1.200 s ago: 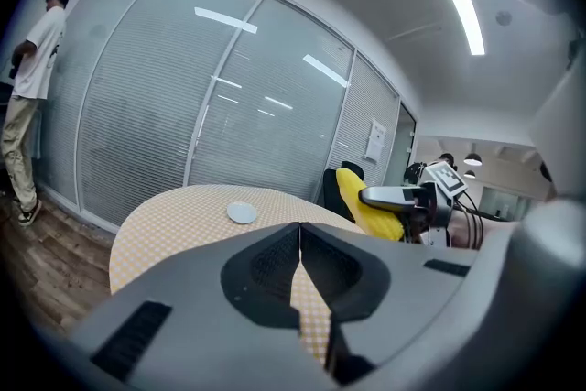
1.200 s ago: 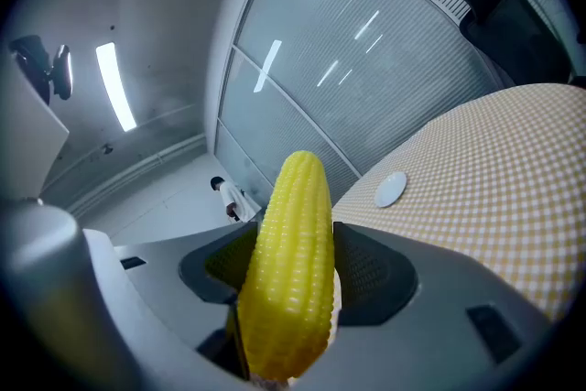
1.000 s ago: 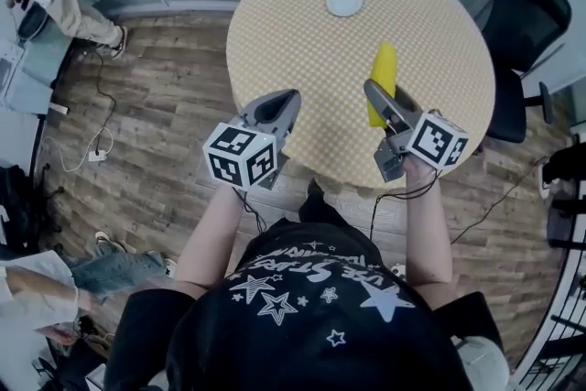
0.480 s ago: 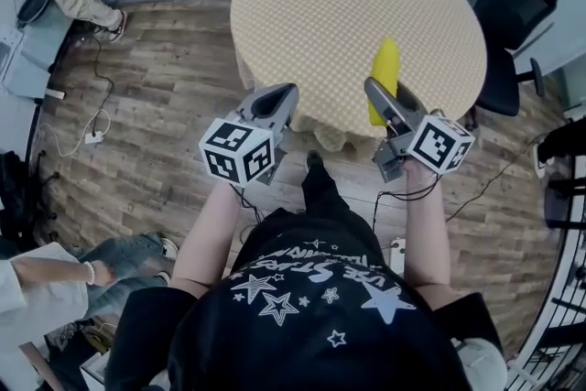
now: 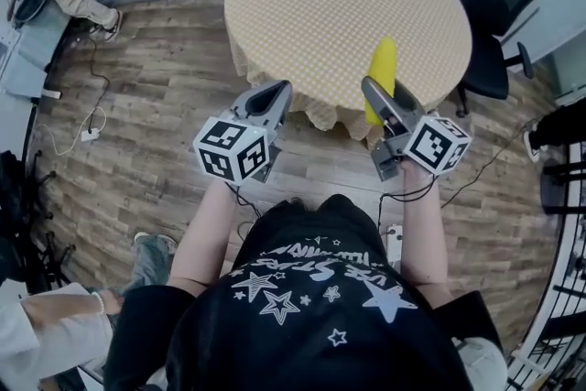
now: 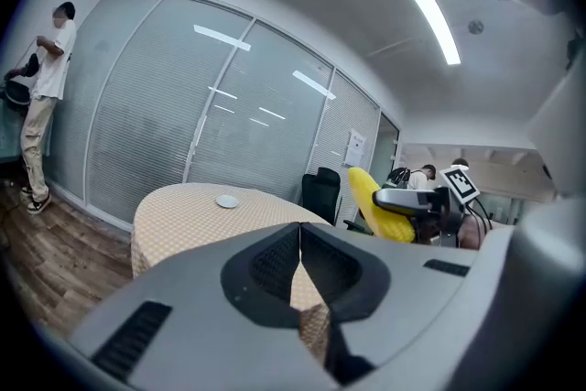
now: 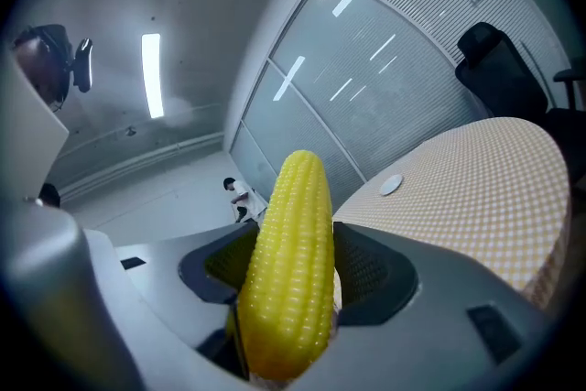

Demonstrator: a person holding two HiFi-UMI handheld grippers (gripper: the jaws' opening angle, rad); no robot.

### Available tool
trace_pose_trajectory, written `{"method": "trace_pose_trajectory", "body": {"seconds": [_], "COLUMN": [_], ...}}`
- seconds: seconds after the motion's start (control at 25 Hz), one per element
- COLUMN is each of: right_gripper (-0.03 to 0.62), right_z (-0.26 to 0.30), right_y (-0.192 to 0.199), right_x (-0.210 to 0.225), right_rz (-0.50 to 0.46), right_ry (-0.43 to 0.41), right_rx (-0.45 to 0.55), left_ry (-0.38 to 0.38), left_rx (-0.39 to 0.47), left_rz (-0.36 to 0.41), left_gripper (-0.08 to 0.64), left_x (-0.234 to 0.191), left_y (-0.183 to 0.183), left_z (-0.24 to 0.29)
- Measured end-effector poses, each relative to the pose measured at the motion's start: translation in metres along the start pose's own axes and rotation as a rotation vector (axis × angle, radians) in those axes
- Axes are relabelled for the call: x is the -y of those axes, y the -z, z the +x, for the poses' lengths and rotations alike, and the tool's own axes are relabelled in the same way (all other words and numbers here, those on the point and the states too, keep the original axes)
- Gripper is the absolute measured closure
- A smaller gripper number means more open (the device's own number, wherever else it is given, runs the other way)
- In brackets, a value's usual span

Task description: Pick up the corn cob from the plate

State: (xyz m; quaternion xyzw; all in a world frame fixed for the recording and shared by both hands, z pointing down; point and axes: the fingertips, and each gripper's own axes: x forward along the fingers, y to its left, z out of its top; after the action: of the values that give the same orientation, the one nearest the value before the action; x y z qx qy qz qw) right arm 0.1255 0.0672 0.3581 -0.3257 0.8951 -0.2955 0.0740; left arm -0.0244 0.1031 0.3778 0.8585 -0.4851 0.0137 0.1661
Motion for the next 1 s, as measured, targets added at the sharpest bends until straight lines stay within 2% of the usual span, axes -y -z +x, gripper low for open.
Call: {"method": "trace_pose_trajectory", "body": {"seconds": [0.56,1.0], "right_gripper": [0.325,0.325], "right_z": [-0.060,-0.082], "right_y": [0.006,0.010], "right_x": [0.001,-0.002], "right_rz": [-0.010,-0.016], "right_ry": [-0.029,-0.017], "right_rx": [-0.009,-0.019], "left_ry": [-0.015,-0.026], "left_rx": [0.000,-0.001], "left_rz": [0.024,0.031], "left_gripper": [0.552,0.552], "left_x": [0.056,0.075], "left_y": [0.009,0.013], "left_z": [0.000,-0.004]}}
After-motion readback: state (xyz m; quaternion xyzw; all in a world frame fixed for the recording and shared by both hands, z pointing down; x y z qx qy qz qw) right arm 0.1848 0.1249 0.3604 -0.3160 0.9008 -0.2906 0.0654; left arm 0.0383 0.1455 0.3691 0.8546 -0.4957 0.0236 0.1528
